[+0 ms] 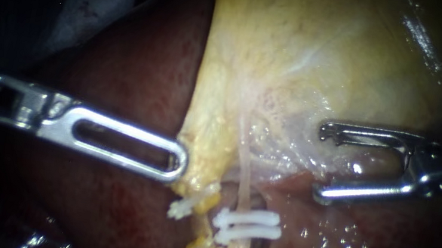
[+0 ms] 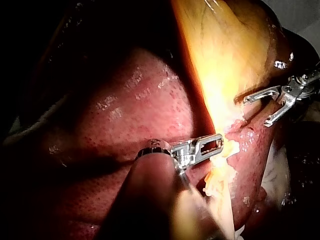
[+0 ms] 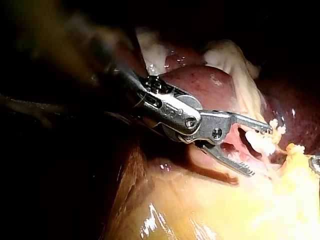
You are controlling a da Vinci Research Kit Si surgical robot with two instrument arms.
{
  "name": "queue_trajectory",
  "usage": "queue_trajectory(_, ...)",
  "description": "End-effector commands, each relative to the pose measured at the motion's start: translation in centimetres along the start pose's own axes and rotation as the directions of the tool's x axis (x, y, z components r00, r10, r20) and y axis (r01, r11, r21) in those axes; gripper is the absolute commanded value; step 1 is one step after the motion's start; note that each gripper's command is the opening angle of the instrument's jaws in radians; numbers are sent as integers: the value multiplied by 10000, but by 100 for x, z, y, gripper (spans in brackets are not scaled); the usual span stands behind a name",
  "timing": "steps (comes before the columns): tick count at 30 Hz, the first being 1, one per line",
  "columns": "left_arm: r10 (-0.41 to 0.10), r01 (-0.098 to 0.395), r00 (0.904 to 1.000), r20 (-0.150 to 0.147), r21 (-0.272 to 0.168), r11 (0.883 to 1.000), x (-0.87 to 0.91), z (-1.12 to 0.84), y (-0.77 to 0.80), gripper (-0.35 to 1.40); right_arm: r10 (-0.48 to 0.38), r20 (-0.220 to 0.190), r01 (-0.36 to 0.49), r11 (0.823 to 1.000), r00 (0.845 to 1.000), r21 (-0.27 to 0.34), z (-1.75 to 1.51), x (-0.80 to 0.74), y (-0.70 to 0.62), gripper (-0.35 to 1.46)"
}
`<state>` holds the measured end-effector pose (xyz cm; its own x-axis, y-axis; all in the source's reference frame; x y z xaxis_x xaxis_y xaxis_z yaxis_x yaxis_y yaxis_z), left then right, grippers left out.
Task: Going back second clip right tube
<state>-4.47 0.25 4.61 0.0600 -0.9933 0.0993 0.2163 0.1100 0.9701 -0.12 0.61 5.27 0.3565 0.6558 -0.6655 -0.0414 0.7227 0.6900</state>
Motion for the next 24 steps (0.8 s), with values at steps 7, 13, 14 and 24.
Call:
queue_trajectory(7,93,-94,9997,-222,-61,9999,5,31,10,-35,4,-2,-4,10000,10000,0,0,0,-1,60)
queue_trajectory(13,111,-112,9996,-273,-71,9999,6,37,12,-35,4,-3,-4,10000,10000,-2,0,0,-1,60)
queue_trajectory(14,111,-113,9996,-273,-71,9999,6,37,13,-35,4,-3,-4,10000,10000,-2,0,0,-1,60)
queue_trajectory(24,113,-115,9996,-275,-70,9999,6,37,13,-35,5,-4,-5,10000,10000,-5,0,0,-3,60)
